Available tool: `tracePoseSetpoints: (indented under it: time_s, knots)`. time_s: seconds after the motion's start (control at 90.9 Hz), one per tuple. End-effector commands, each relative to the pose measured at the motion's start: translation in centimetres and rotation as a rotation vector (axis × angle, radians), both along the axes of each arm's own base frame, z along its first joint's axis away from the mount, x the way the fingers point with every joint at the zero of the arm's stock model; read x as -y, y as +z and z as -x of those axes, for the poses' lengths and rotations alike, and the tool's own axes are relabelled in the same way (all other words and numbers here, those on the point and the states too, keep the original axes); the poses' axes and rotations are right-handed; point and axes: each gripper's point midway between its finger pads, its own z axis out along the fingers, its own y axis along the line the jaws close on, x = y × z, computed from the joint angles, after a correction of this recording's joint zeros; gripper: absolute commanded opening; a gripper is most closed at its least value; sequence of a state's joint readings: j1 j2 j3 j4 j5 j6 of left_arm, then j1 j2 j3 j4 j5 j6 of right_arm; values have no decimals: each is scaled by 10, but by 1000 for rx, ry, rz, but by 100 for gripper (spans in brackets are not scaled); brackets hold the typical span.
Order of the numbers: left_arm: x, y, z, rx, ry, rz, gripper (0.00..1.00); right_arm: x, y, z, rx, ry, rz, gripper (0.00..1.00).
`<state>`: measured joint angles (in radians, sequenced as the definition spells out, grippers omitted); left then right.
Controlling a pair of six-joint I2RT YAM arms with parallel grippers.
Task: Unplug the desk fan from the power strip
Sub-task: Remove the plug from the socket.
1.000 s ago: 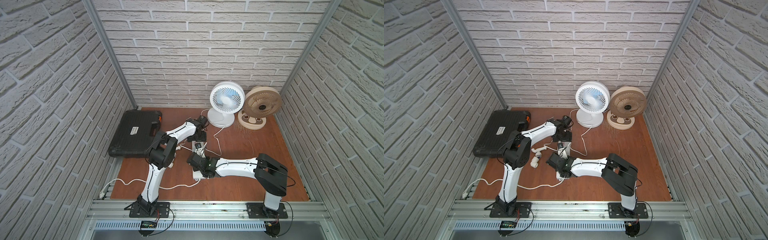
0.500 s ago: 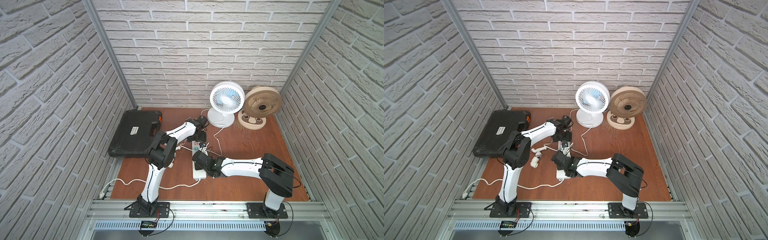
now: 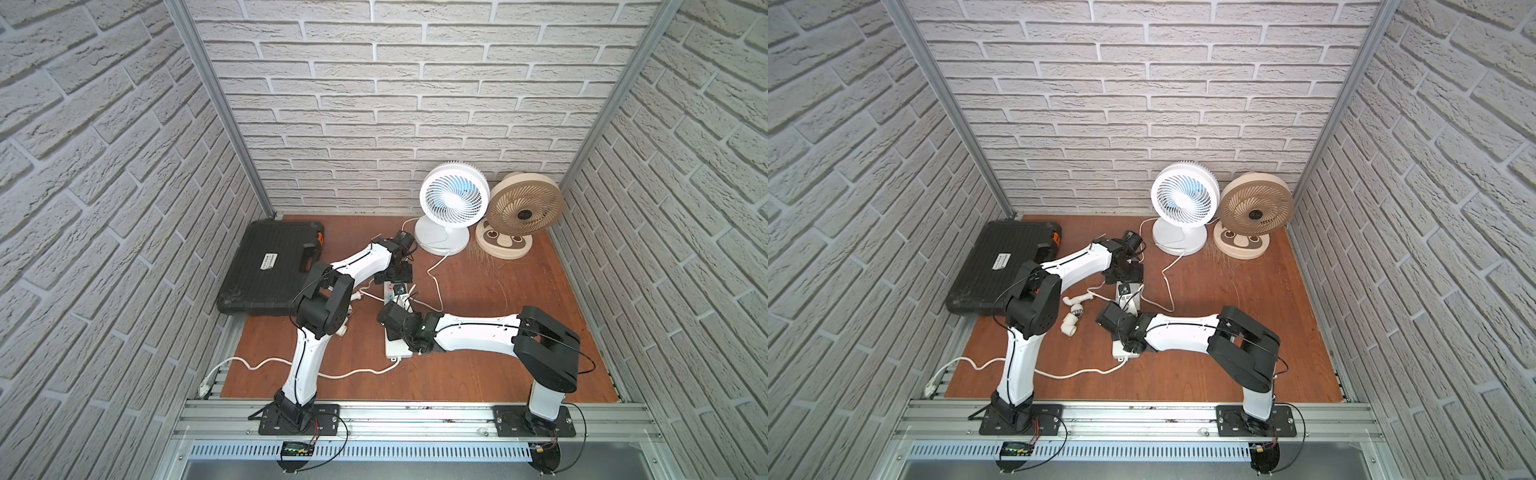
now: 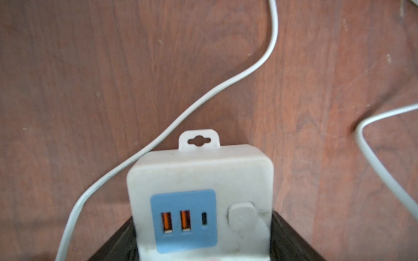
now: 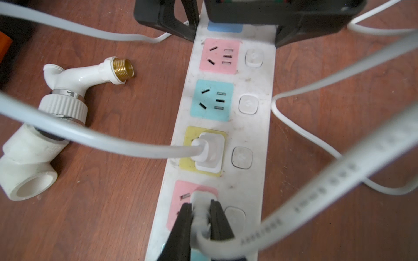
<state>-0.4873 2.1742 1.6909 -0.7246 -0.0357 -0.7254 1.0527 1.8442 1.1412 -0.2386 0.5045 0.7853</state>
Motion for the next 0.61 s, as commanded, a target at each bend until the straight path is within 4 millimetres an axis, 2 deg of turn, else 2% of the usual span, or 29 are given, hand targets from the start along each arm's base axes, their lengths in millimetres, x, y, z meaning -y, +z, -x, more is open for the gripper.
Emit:
tracePoseSetpoints:
  time_s: [0.0, 0.297, 0.594]
  knots:
    - [-17, -48, 36, -183, 3, -48, 0, 5, 14, -6, 79, -7, 112, 3]
    - [-17, -47, 36, -180, 0, -47, 0, 0, 13, -6, 79, 9, 135, 3]
    - [-17, -45, 36, -178, 1, -44, 0, 1, 12, -1, 62, 3, 49, 3]
